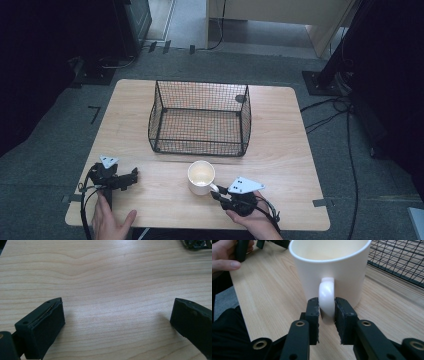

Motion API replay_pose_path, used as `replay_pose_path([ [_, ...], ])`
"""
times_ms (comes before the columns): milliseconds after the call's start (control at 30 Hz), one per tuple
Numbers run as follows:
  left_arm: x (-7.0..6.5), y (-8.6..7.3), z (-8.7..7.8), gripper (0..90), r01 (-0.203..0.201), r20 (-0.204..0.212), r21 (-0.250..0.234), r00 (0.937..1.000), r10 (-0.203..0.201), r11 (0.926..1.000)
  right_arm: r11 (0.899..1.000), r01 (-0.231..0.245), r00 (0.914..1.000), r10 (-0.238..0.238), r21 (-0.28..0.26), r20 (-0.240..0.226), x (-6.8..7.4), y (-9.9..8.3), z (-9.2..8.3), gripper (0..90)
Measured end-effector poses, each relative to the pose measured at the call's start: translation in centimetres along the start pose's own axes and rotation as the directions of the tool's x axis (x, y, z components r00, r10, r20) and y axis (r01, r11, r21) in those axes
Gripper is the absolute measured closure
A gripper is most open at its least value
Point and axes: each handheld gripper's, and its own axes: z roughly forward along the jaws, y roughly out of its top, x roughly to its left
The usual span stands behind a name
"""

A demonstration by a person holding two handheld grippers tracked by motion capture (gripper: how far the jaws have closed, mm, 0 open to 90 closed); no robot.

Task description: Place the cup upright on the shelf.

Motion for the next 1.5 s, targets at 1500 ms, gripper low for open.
replay_pose_path([
  [1500, 0.0, 0.0, 0.0, 0.0, 0.0, 0.0, 0.0, 1.0, 0.0, 1.0, 0.997, 0.077, 0.9919, -0.076, -0.01, 0.102, 1.0, 0.1, 0.5, 80.8],
])
